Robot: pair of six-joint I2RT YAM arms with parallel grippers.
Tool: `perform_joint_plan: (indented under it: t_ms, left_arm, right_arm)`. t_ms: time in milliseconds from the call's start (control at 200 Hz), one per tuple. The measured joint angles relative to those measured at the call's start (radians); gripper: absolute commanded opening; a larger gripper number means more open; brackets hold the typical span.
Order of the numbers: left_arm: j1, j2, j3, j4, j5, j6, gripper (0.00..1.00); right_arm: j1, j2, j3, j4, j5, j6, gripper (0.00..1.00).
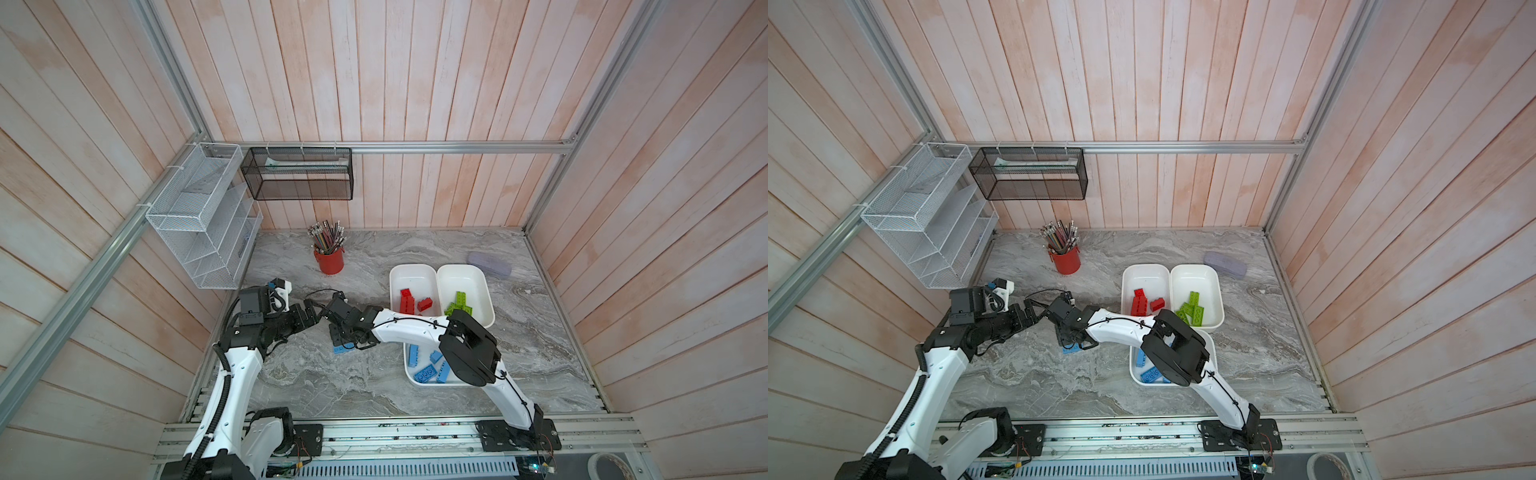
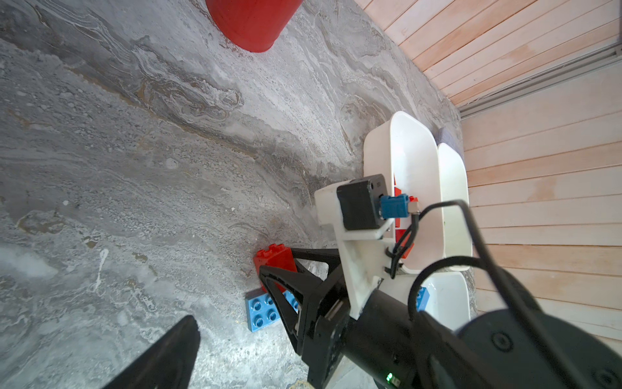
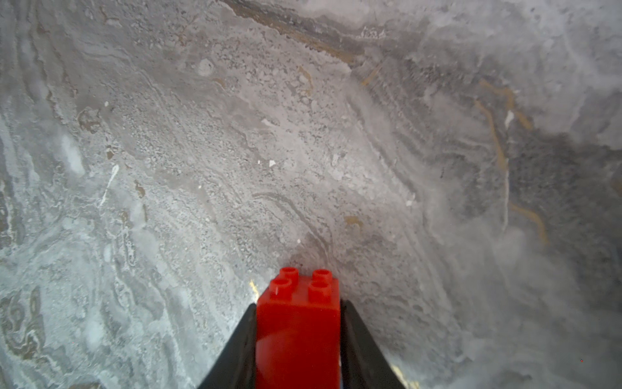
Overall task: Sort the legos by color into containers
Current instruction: 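Move the right gripper to the pile and grasp a small red brick, then carry the small red brick with the right gripper into the red bin and release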
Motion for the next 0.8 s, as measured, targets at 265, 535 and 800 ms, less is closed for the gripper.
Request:
perform_joint_plan:
  t_ms: [265,535,800]
  left_arm:
    - [-0.001,-0.002,0.000,0.002,0.037,-0.001,1.00]
    - [-0.002,0.000,0.003,0.024,0.131,-0.016,1.00]
    - [-0.005,0.019,0.003,0.064,0.200,-0.046,1.00]
  right_arm:
    - [-0.004,-0.045,-0.039,-0.020,0.030,0.000,0.27]
    - [-0.055,-0.386,-0.242,-0.006,0.122,0.013,0.27]
    - [-0.182,-0.689,-0.472,0.000,0.252,0.026,0.27]
